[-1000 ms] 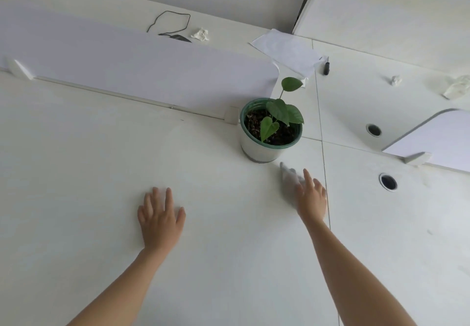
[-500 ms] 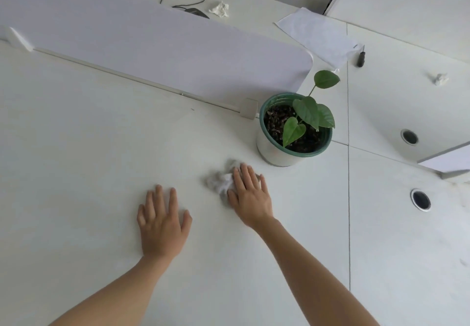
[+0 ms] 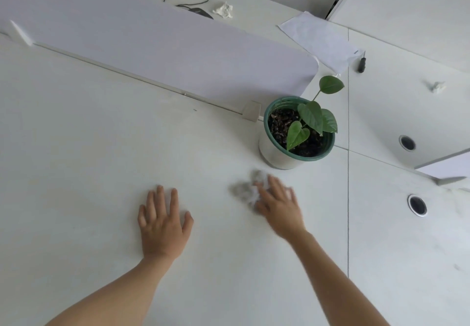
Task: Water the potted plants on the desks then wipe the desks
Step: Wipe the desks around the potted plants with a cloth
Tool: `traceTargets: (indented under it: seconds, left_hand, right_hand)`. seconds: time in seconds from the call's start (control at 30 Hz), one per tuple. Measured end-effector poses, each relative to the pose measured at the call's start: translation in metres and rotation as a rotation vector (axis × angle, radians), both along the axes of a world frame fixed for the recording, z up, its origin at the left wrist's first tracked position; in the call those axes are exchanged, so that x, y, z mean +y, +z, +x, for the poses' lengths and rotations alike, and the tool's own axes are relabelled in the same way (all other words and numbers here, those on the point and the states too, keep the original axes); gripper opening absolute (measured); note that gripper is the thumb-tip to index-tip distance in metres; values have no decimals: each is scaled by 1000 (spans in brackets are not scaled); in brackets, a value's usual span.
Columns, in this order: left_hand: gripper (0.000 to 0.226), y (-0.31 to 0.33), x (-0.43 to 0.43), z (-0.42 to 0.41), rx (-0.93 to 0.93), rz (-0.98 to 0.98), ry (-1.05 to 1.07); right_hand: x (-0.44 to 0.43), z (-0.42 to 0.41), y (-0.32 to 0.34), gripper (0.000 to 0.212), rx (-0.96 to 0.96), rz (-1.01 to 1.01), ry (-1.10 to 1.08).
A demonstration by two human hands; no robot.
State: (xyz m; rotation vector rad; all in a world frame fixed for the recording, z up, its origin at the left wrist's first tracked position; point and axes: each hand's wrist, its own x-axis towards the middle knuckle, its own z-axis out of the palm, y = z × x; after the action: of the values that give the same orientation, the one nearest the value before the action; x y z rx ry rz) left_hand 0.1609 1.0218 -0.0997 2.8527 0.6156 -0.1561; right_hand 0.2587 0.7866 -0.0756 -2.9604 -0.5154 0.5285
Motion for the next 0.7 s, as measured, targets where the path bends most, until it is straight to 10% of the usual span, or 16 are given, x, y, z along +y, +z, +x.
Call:
traceTargets:
  seconds: [0.13, 0.23, 0.6, 0.7]
  left_hand:
    - [58, 2, 0, 0, 41, -38, -7]
    - [59, 5, 0, 0, 62, -77, -12]
    - [61, 22, 4, -5, 79, -215, -52]
    - [64, 35, 14, -10, 28, -303, -90]
  right_hand:
    - [-69, 8, 9, 54, -34, 60, -901]
    - [-63, -2, 9, 54, -28, 116, -1168]
    - [75, -151, 2, 38, -24, 86, -160]
    - [49, -168, 4, 64, -27, -34, -175]
